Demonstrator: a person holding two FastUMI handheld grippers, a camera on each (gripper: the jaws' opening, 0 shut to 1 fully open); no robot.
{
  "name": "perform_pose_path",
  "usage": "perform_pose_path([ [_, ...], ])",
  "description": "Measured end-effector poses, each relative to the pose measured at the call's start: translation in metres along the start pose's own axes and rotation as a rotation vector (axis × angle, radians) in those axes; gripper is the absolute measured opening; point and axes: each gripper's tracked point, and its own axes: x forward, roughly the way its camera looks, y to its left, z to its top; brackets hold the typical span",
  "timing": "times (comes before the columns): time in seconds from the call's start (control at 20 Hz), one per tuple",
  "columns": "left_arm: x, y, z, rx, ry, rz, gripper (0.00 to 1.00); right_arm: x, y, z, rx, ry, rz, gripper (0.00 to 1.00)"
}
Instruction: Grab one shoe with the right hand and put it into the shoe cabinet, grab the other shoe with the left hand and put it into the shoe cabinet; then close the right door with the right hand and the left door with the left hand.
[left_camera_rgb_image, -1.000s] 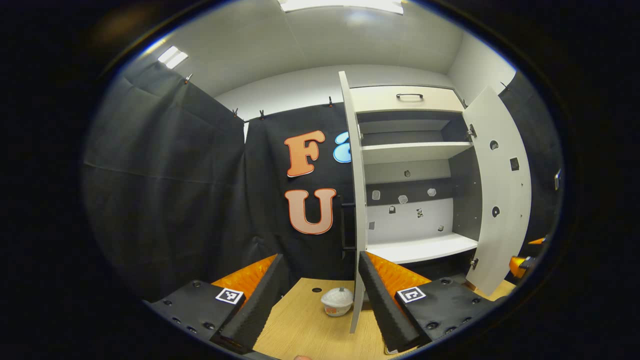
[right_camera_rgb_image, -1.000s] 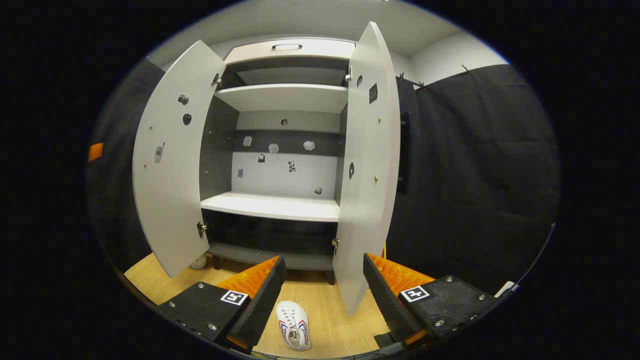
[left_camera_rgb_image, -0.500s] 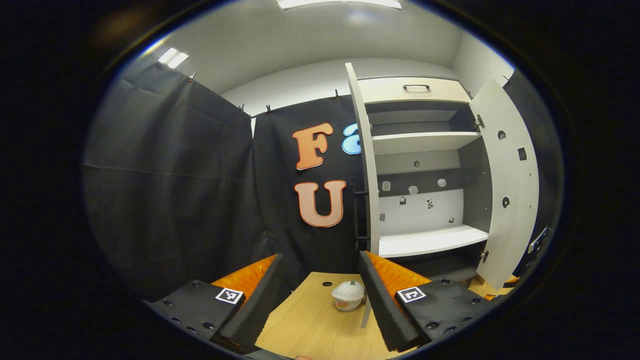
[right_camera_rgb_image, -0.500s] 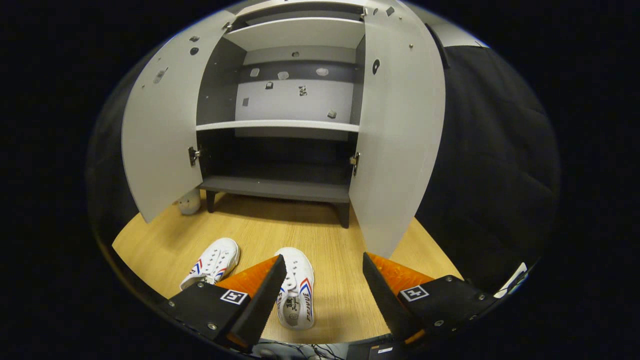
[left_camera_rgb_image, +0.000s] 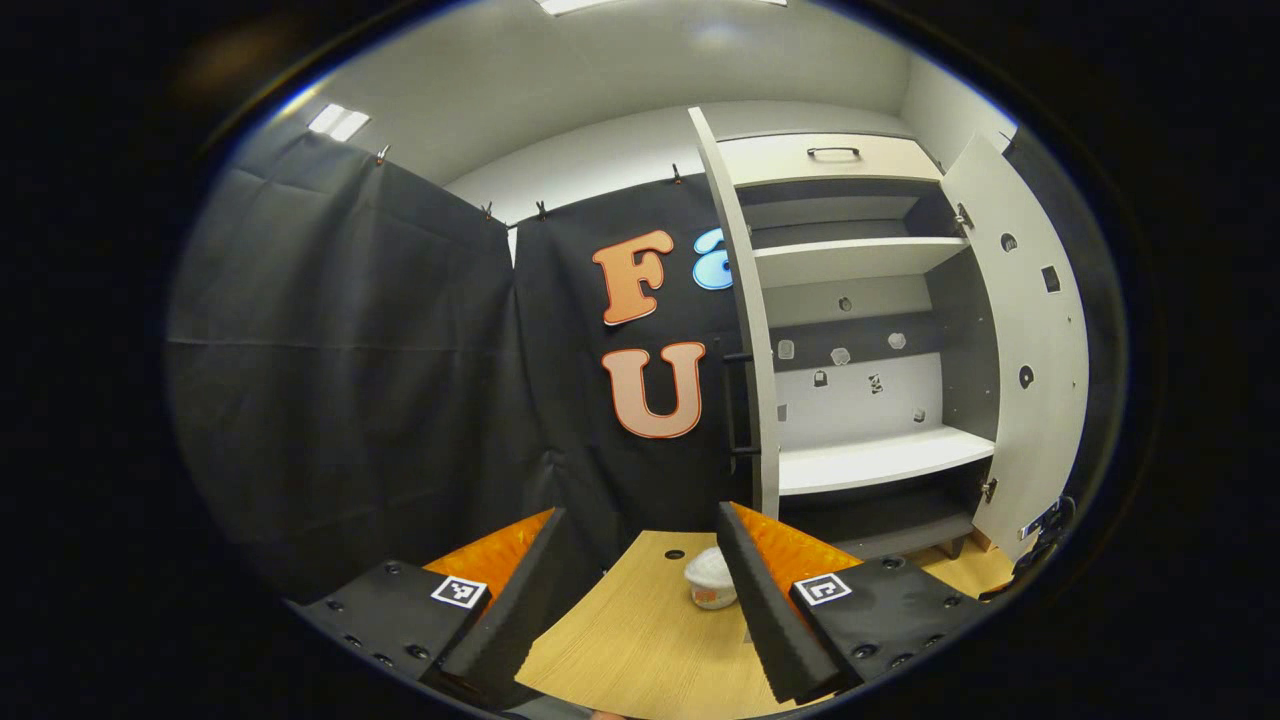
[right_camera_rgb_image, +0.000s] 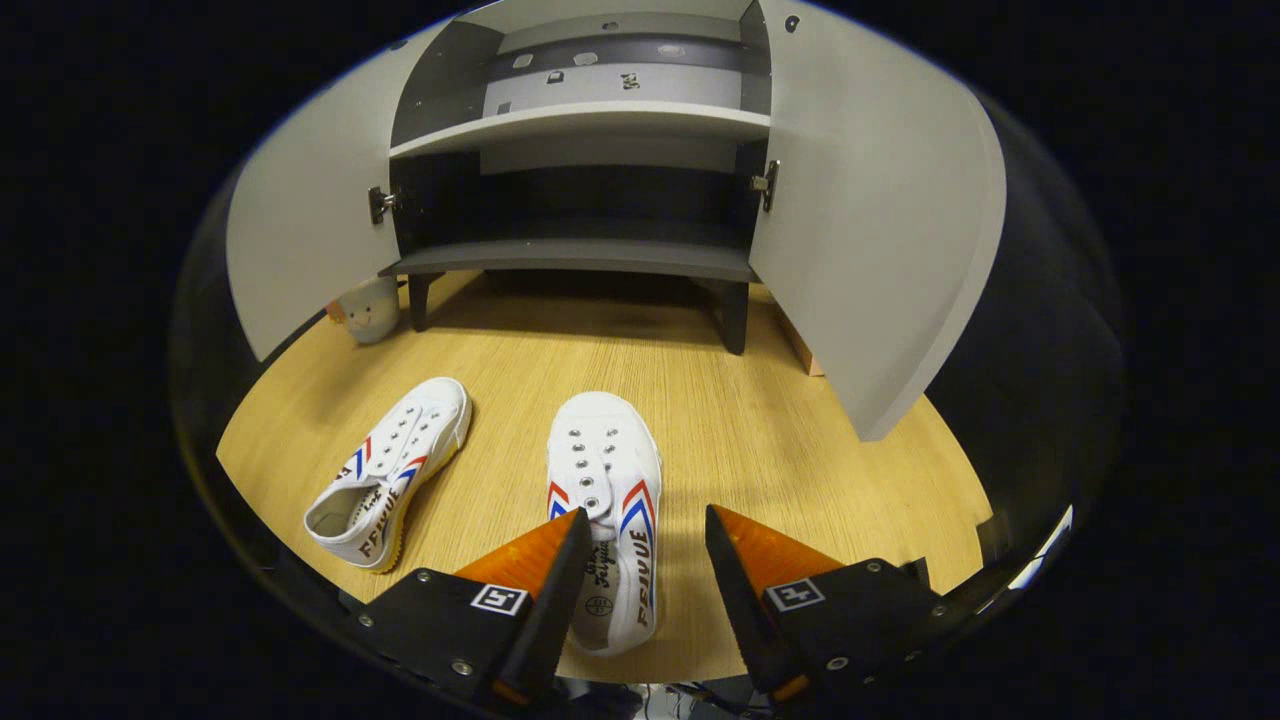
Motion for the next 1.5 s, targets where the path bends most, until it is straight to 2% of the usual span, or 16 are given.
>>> perform_pose_path([
  [0.15,0.002,0.004,-0.007,-0.002,0.018,0.016,0.96,0.013,0.002,-0.016,0.022,0.075,0.012,0.63],
  [0.3,0.003,0.008,-0.012,0.006,0.025,0.032,0.96,0.021,0.001,-0.021,0.051,0.106,0.023,0.49],
  [0.65,0.005,0.006,-0.019,0.016,0.040,0.041,0.96,0.036,0.007,-0.030,0.074,0.182,0.045,0.37],
  [0.7,0.005,0.004,-0.021,0.015,0.042,0.039,0.96,0.036,0.006,-0.030,0.085,0.177,0.046,0.27],
  [0.75,0.006,0.003,-0.022,0.014,0.047,0.035,0.96,0.038,0.006,-0.030,0.088,0.179,0.042,0.31],
  [0.85,0.006,-0.001,-0.027,0.011,0.059,0.024,0.96,0.039,0.001,-0.030,0.083,0.171,0.022,0.22],
  [0.9,0.007,-0.003,-0.028,0.012,0.062,0.018,0.96,0.036,-0.002,-0.027,0.085,0.168,0.011,0.12],
  [1.0,0.005,-0.007,-0.029,0.018,0.064,0.007,0.96,0.035,-0.002,-0.024,0.105,0.158,-0.002,0.00],
  [1.25,0.001,-0.008,-0.023,0.011,0.043,-0.010,0.96,0.001,-0.006,0.005,0.129,0.134,-0.016,0.00],
  [1.5,0.000,0.002,-0.023,0.008,0.035,-0.014,0.96,-0.032,0.018,0.047,0.148,0.085,-0.029,0.00],
])
